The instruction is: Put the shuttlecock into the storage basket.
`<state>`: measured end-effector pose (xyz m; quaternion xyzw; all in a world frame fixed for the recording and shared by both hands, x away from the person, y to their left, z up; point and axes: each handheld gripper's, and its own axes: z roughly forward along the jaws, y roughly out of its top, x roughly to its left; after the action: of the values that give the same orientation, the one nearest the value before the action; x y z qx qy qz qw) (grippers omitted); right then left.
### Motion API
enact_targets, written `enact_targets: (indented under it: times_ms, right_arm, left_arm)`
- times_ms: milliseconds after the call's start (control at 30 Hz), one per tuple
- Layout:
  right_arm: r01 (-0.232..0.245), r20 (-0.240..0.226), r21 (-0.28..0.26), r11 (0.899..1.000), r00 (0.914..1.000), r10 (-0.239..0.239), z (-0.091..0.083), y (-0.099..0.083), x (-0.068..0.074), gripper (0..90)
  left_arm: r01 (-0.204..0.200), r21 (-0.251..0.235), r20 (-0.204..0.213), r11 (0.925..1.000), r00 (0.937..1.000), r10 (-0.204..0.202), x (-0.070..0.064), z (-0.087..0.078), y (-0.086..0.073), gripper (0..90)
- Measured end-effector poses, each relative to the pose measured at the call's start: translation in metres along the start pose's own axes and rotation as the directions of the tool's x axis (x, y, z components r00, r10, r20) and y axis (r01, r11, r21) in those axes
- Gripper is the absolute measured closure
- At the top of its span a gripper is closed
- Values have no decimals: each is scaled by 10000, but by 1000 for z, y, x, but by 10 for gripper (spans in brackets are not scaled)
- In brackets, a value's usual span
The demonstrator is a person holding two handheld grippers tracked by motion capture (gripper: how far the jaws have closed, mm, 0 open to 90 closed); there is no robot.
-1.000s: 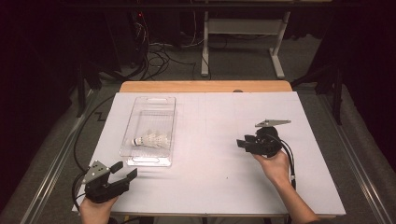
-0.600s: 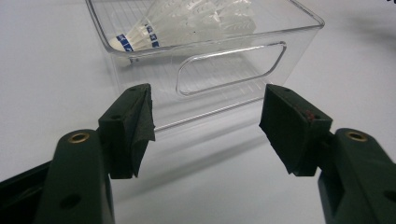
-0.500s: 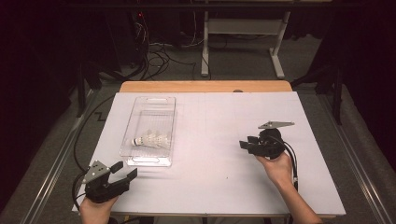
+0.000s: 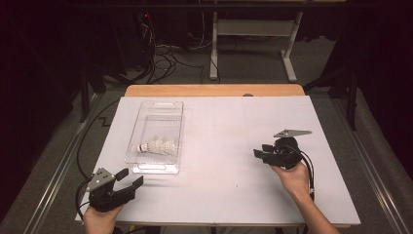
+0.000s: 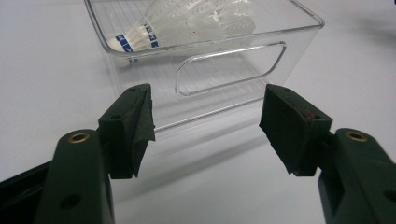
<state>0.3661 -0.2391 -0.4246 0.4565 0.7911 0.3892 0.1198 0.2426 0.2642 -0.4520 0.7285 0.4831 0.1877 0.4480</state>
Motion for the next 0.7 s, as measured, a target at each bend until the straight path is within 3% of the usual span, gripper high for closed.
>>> enact_targets:
  times_ms: [700]
  right_arm:
    - [-282,162,-75,9996,9995,283,-10,-14,-10,538]
  left_arm:
    - [-8,-5,0,10000,10000,8,0,0,0,352]
